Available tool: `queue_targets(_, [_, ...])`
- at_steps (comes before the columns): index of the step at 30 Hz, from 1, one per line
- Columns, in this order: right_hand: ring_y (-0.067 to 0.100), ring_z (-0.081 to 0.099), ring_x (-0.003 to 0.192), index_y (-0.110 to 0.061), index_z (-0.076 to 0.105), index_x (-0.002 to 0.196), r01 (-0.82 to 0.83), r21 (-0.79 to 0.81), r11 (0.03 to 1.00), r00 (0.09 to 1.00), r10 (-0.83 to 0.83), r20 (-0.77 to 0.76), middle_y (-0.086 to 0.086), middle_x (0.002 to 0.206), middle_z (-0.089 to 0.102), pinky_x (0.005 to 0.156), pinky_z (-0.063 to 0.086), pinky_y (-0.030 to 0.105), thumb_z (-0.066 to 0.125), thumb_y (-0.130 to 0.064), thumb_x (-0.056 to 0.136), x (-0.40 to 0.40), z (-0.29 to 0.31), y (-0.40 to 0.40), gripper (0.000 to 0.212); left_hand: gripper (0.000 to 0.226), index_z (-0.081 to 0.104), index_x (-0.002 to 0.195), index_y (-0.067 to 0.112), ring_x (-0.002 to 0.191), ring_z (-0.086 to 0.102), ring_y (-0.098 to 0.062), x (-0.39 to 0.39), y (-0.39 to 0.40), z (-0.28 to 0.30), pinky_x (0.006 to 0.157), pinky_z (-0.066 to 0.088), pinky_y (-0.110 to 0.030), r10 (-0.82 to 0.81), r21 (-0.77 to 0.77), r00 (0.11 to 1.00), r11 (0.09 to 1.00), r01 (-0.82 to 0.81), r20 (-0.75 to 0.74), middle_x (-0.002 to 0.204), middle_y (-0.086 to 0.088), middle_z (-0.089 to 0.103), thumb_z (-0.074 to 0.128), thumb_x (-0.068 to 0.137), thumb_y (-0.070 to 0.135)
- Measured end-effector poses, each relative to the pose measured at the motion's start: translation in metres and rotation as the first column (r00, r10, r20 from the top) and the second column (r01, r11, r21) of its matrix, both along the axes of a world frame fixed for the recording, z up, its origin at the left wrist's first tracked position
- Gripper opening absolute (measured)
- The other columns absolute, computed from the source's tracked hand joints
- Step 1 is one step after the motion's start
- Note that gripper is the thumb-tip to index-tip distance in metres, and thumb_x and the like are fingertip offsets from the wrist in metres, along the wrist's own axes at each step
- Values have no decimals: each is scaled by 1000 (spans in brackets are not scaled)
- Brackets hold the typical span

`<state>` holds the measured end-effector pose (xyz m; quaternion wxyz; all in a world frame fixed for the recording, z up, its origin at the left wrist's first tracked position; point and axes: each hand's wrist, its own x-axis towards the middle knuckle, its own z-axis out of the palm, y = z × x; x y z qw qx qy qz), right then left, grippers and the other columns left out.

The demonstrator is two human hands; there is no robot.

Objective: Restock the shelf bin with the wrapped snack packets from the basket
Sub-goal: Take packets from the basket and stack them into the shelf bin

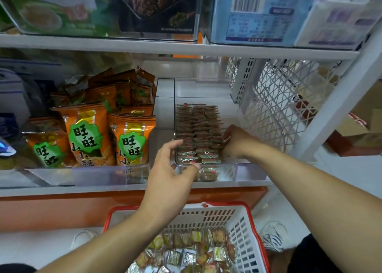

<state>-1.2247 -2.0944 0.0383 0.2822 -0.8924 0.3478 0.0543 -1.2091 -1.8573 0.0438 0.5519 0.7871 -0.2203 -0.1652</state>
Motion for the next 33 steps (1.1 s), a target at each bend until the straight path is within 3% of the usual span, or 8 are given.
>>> queue_targets(5, [11, 45, 71, -15, 46, 117, -1, -113, 994, 995, -10, -98, -2, 88, 53, 51, 28, 24, 81, -21, 78, 7, 2, 2, 52, 54, 42, 133, 49, 125, 43, 2, 2, 2, 1, 92, 30, -13, -21, -5, 1000, 1000, 21, 14, 139, 23, 45, 73, 91, 35])
queue_targets(12, [34, 63, 109, -16, 56, 121, -176, -447, 877, 979, 107, -174, 10, 121, 62, 87, 53, 38, 70, -29, 85, -1, 29, 18, 41, 51, 47, 125, 39, 93, 54, 11, -4, 13, 0, 74, 40, -4, 72, -65, 994, 996, -67, 78, 124, 16, 53, 77, 87, 23])
queue_targets(14, [34, 64, 104, -22, 59, 113, -112, -623, 774, 988, 152, 11, 6, 115, 62, 82, 51, 40, 66, -25, 88, -9, 46, 29, 26, 42, 49, 111, 38, 90, 56, 1, -10, 21, -9, 73, 41, -5, 101, -105, 987, 991, -88, 125, 109, 12, 58, 77, 85, 19])
queue_targets(17, [23, 62, 82, -25, 57, 93, -64, -640, 766, 743, 465, 482, -5, 90, 64, 66, 48, 35, 62, -27, 86, -34, 57, 63, 8, 34, 48, 95, 37, 72, 55, 0, -23, 35, -42, 67, 43, -10, 23, -70, 998, 997, -19, 62, 89, 10, 60, 70, 83, 13])
queue_targets(19, [15, 57, 75, -25, 56, 89, -270, -623, 735, 566, 644, 515, -9, 83, 60, 62, 46, 32, 61, -24, 85, -53, 38, 94, 7, 31, 48, 93, 34, 70, 57, 1, -29, 46, -73, 66, 46, -16, -129, 121, 991, 984, 131, -18, 86, 9, 60, 68, 83, 13])
queue_targets(22, [19, 60, 82, -29, 51, 91, -686, -433, 586, 604, 789, 111, -8, 89, 62, 61, 41, 32, 56, -27, 87, -84, -41, 129, 7, 31, 52, 112, 24, 97, 65, -17, -25, 74, -128, 77, 49, -31, -471, 641, 864, 609, 466, -180, 105, 0, 65, 70, 86, 25])
queue_targets(26, [28, 63, 103, -24, 58, 115, -806, 138, 576, 436, 735, -520, 3, 114, 67, 83, 54, 38, 60, -21, 89, -139, -161, 130, 26, 54, 48, 143, 16, 128, 56, -29, -17, 117, -182, 102, 48, -37, -542, 836, 720, 58, 546, -433, 144, -12, 55, 56, 96, 40])
queue_targets(33, [27, 35, 145, -24, 39, 149, -687, 174, 705, 578, 676, -456, 5, 162, 30, 116, 34, 39, 60, -11, 89, -163, -266, 152, 64, 37, 65, 127, 12, 119, 64, -28, -34, 116, -258, 97, 51, -34, -473, 810, 733, 64, 583, -489, 131, -12, 67, 60, 96, 34])
